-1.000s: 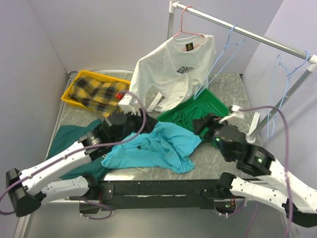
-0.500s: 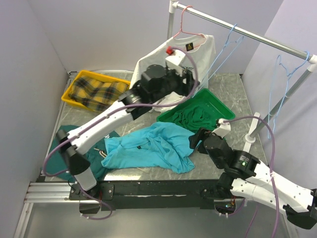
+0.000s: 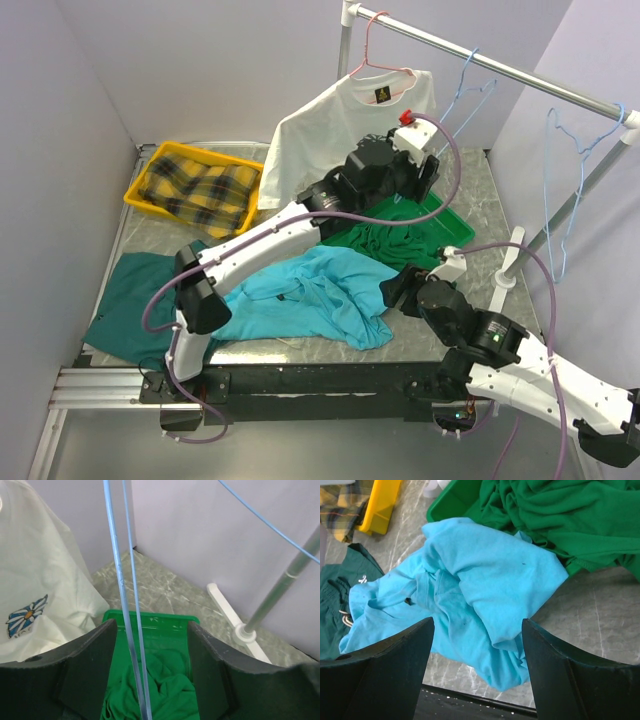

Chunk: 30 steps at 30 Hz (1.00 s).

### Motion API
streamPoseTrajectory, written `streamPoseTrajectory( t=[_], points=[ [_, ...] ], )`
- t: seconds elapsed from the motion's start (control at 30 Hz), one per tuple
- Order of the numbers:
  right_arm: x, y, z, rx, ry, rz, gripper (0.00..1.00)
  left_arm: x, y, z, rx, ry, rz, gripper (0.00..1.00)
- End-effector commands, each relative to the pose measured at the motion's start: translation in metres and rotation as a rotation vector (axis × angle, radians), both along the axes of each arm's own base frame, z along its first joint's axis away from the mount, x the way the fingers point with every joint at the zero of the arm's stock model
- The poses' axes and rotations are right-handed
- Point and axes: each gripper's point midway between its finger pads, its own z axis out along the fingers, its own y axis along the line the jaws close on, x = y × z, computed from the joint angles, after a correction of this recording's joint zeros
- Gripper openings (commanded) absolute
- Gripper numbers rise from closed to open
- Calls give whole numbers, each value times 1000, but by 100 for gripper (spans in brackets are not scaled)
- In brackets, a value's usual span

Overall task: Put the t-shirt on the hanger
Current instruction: Pick up the hanger from the clothesline.

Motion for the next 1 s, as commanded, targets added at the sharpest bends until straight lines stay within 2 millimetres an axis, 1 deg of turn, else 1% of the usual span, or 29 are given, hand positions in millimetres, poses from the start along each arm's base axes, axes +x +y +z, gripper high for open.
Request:
streamPoseTrajectory(
  t=[0.0,0.03,0.1,0.13,0.2,0.23,0.33,0.37,0.57,0.63,0.67,0.7,0.73,0.77,0.8,0.83,0.93,0.97],
  points=[
    [0,5,2,52,-8,3,78,16,1,31,-54,-93,78,61],
    [-1,5,0,51,-5,2,78,20,-1,34,-59,-100,86,54],
    [-2,4,0,58,-5,1,78,22,-4,34,-56,-103,91,47],
    [-2,3,-1,59,-6,1,78,22,-4,35,-63,-107,92,38],
    [-3,3,-3,56,-6,2,78,22,-6,39,-86,-113,85,28],
    [-2,2,-3,55,-7,0,78,22,-6,39,-89,-114,87,17],
    [-3,1,-5,48,-2,-1,78,24,-2,46,-108,-126,115,1],
    [-3,2,-6,44,-2,1,78,25,-1,48,-107,-136,122,1],
    [0,3,-7,29,-3,-2,78,24,15,78,-127,-216,154,1],
    [1,3,-6,27,-5,-2,78,21,22,95,-161,-239,162,1],
    [1,4,-6,26,-5,0,78,20,25,98,-163,-244,162,1],
    [1,3,-6,25,-6,-4,78,19,25,95,-155,-240,159,1],
    [2,4,-5,24,-9,-2,78,15,32,104,-167,-246,160,1],
    [2,4,-6,23,-8,-2,78,13,34,103,-165,-244,156,1],
    [2,4,-5,19,-10,-2,78,13,33,89,-139,-231,147,1],
    [2,3,-4,18,-13,-4,78,3,39,100,-159,-240,114,1],
    [3,3,-2,18,-21,-4,78,-6,50,102,-189,-240,85,1],
    [3,3,-1,15,-23,-3,78,-6,54,104,-201,-244,80,1]
  ],
)
